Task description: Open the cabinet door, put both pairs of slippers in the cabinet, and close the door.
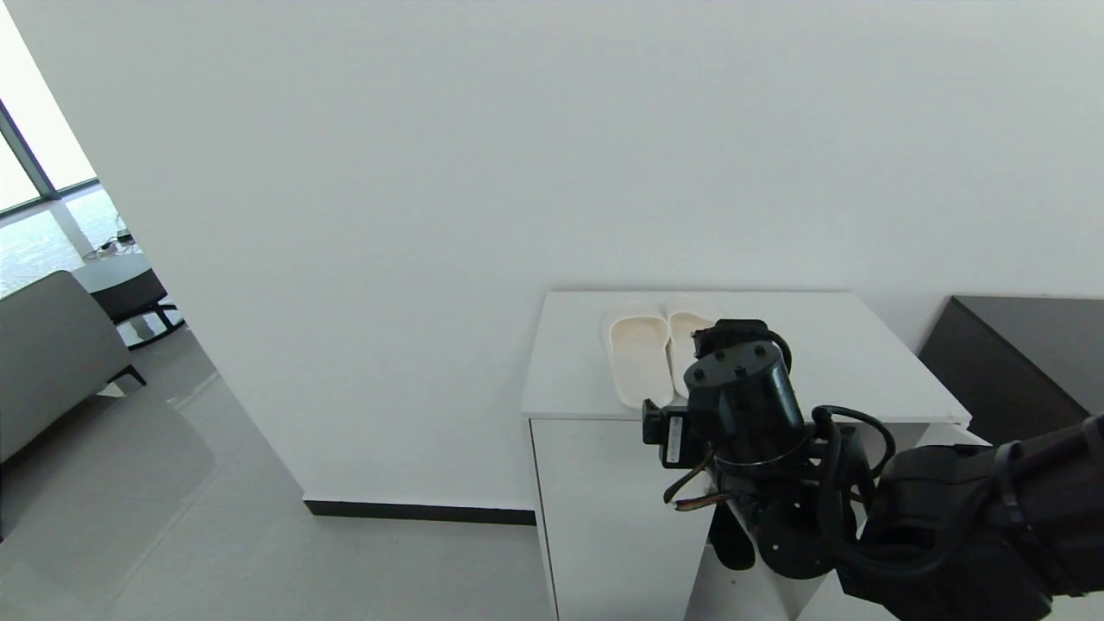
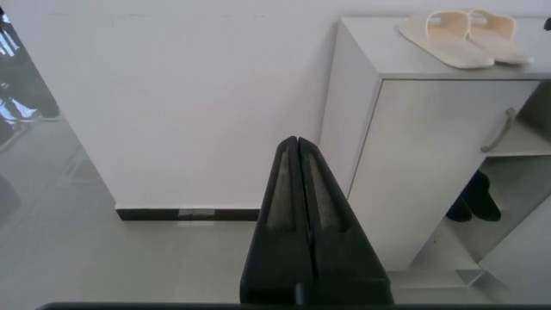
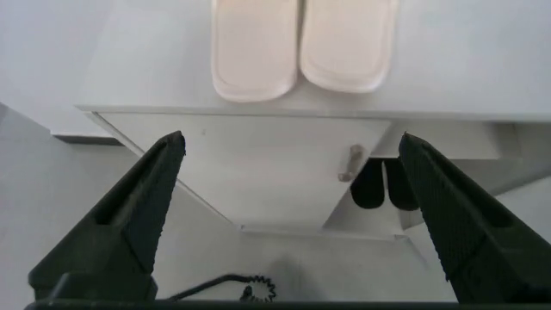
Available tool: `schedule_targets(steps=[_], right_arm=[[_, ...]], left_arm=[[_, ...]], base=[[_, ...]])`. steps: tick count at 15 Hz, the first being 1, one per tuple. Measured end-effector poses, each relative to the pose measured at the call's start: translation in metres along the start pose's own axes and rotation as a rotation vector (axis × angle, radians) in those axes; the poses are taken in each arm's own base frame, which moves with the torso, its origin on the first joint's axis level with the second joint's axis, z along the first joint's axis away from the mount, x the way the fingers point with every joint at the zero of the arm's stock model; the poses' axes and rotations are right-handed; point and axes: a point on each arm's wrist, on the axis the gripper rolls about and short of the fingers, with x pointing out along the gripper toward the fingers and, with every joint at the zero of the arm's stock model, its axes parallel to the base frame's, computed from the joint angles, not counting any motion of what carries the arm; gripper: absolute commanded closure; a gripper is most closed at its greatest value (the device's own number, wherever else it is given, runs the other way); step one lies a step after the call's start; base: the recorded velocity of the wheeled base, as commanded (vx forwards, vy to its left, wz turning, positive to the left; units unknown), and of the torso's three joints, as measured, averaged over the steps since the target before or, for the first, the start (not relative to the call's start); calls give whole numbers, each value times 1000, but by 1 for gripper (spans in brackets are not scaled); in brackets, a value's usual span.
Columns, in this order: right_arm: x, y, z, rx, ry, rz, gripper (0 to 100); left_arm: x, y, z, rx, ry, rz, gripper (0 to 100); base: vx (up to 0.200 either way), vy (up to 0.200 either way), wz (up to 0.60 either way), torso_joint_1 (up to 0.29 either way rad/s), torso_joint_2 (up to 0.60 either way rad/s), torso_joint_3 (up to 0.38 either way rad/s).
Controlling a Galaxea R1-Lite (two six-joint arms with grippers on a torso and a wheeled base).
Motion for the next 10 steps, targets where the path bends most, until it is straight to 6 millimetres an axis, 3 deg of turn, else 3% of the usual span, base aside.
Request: schedule_targets(steps=[7, 10], right_arm=[[17, 2, -9, -16, -5, -15, 0], [45, 6, -11, -18, -53, 22, 0]], left_arm=[[0, 0, 0, 0, 1, -1, 100], [0, 0, 0, 0, 0, -1, 100]], base=[[200, 0, 0, 6, 6, -1], [0, 0, 0, 0, 0, 0]])
